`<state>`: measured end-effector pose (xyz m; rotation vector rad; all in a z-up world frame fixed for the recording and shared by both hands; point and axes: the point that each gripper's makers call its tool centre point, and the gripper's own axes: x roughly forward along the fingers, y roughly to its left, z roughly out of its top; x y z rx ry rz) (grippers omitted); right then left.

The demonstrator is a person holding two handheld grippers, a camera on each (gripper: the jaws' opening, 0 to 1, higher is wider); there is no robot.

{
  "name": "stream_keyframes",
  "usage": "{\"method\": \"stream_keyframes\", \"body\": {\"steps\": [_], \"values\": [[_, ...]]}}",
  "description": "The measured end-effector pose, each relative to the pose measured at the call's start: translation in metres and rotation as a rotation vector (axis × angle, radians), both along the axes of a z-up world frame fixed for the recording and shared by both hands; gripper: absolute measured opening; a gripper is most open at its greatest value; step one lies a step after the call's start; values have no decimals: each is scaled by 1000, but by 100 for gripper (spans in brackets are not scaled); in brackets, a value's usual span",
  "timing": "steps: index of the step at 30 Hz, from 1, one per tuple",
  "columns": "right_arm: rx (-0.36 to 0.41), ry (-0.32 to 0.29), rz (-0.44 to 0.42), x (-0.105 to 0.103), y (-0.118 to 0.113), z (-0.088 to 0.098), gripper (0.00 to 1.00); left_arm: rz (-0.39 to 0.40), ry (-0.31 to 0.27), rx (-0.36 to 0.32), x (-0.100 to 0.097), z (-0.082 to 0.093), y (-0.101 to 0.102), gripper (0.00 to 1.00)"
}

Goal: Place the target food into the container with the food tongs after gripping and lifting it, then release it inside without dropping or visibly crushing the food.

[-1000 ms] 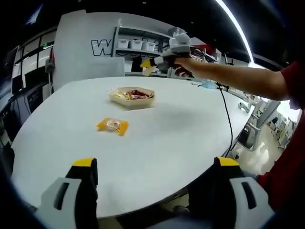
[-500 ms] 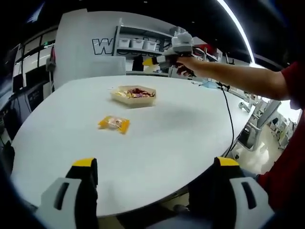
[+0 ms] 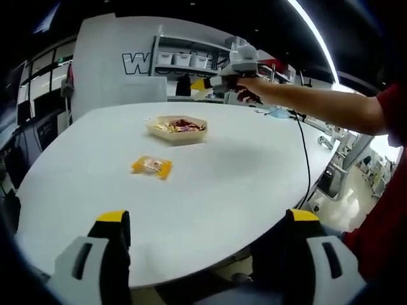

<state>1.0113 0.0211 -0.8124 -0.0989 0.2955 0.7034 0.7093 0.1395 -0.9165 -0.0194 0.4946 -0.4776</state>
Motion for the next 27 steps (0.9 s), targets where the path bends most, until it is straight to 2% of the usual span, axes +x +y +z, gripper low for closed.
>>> {"method": "stream_keyframes", "body": {"steps": [12, 27], "values": [[-5, 26, 7, -17, -6, -17, 24, -17, 3, 6, -3, 0, -6, 99], [16, 38, 25, -36, -5, -29, 25, -31, 7, 6, -4, -3, -12, 99]]}}
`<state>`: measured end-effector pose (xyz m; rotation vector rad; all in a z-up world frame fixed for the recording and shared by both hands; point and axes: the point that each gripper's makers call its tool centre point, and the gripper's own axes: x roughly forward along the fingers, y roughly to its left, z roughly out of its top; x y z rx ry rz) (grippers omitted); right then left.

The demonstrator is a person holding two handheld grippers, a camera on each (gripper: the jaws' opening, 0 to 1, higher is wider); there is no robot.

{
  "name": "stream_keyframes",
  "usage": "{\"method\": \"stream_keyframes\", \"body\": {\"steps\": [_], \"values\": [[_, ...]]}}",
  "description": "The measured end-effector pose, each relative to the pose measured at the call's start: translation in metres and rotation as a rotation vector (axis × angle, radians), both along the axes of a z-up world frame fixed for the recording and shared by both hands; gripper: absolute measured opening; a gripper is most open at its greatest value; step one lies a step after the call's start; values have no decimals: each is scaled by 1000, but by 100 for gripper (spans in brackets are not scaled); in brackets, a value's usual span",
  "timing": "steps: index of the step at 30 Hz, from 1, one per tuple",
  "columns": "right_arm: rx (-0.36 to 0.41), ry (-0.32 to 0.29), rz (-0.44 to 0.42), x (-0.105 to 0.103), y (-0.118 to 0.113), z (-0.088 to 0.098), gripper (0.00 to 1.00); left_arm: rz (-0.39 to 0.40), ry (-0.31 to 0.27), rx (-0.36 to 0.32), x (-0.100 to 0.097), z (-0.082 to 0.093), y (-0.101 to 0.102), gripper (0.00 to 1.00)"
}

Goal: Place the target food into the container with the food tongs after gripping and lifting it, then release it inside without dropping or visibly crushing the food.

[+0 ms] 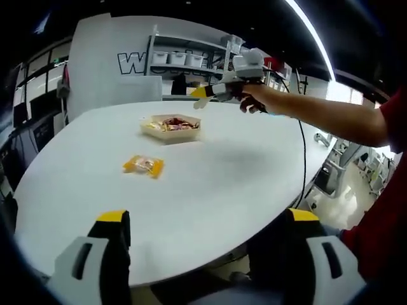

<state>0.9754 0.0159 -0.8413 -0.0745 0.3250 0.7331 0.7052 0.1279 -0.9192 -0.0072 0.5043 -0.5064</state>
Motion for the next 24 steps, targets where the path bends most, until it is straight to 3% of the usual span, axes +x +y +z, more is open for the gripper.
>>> {"method": "stream_keyframes", "body": {"steps": [24], "values": [[4, 18, 33, -25, 7, -26, 25, 17, -11, -4, -3, 3, 6, 99]]}}
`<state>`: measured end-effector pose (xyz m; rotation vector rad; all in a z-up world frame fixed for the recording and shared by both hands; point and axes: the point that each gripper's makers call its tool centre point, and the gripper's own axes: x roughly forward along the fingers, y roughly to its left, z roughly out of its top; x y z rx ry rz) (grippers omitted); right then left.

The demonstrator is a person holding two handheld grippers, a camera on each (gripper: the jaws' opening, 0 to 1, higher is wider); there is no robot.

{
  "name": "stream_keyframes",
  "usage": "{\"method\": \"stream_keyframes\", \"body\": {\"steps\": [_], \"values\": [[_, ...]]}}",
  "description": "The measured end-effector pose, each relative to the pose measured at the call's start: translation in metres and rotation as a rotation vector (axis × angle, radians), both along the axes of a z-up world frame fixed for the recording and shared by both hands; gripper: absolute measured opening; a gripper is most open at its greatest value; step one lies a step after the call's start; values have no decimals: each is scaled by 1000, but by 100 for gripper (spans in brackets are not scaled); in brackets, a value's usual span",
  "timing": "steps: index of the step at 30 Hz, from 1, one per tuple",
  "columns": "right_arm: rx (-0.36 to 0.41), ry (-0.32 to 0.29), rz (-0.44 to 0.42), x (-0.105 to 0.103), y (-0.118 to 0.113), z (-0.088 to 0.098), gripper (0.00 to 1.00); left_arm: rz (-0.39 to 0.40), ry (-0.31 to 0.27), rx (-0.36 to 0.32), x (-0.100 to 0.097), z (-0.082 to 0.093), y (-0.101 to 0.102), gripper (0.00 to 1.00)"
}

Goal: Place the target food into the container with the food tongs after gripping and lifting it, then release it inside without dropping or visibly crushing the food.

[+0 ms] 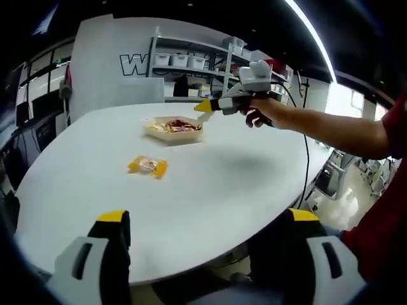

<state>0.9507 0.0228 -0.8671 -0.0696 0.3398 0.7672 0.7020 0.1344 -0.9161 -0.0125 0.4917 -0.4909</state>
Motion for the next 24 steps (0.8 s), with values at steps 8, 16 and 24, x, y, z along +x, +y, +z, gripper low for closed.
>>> {"method": "stream_keyframes", "body": {"steps": [8, 16, 24], "values": [[-1, 12, 13, -13, 4, -11, 25, 5, -3, -1, 0, 1, 3, 99], [2, 19, 38, -25, 15, -17, 25, 5, -1, -1, -1, 1, 3, 99], [6, 25, 88, -41, 39, -24, 25, 7, -1, -2, -1, 0, 4, 99]]}}
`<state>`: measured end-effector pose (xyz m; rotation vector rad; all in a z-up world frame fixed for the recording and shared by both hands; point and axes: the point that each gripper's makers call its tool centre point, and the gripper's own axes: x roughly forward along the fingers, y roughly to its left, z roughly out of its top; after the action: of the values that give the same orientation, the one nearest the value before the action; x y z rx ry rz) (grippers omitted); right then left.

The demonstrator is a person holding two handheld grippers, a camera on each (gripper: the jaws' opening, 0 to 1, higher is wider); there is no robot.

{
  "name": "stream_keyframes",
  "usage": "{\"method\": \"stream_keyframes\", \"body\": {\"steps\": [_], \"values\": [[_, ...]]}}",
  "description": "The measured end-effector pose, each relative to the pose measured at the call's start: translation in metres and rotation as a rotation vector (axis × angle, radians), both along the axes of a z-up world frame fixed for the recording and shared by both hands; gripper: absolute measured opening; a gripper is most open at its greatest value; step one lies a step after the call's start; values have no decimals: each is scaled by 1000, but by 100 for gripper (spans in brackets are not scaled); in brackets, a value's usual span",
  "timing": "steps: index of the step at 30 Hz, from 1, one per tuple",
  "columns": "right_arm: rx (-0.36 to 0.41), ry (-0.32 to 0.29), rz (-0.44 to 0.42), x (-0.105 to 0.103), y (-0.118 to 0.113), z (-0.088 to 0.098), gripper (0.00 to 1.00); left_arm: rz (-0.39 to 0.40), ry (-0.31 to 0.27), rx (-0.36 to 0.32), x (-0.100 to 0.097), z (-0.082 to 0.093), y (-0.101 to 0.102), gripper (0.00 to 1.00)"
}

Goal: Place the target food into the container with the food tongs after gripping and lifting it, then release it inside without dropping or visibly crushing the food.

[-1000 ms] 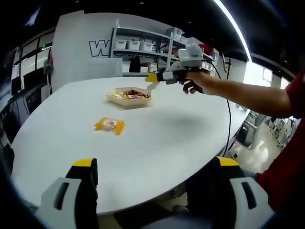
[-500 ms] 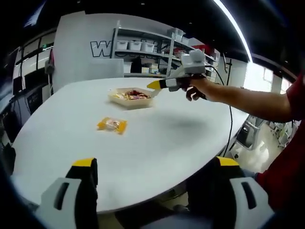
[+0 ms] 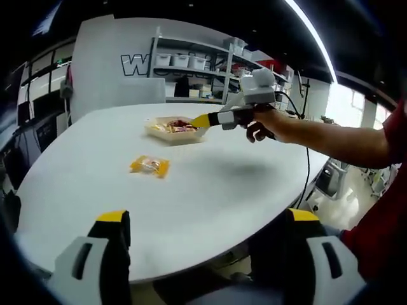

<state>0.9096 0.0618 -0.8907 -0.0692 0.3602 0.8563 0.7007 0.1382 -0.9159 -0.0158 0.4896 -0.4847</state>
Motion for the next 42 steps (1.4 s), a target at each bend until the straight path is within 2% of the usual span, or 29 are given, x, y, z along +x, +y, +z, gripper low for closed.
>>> {"method": "stream_keyframes", "body": {"steps": [6, 19, 28, 33, 37, 42], "values": [[1, 15, 52, -14, 28, -10, 25, 1, 4, 0, 0, -1, 1, 99], [17, 38, 92, -23, 56, -14, 25, 5, 8, 2, -1, -3, 4, 99], [-6, 37, 122, -31, 78, -31, 25, -4, 9, 3, -1, -2, 1, 99], [-48, 36, 125, -30, 78, -43, 25, 8, 11, 2, -2, -3, 7, 99], [-38, 31, 121, -29, 75, -40, 25, 15, 13, 2, -2, -4, 9, 98], [-80, -7, 141, -32, 68, -42, 25, 5, 12, 3, -1, -4, 5, 98]]}}
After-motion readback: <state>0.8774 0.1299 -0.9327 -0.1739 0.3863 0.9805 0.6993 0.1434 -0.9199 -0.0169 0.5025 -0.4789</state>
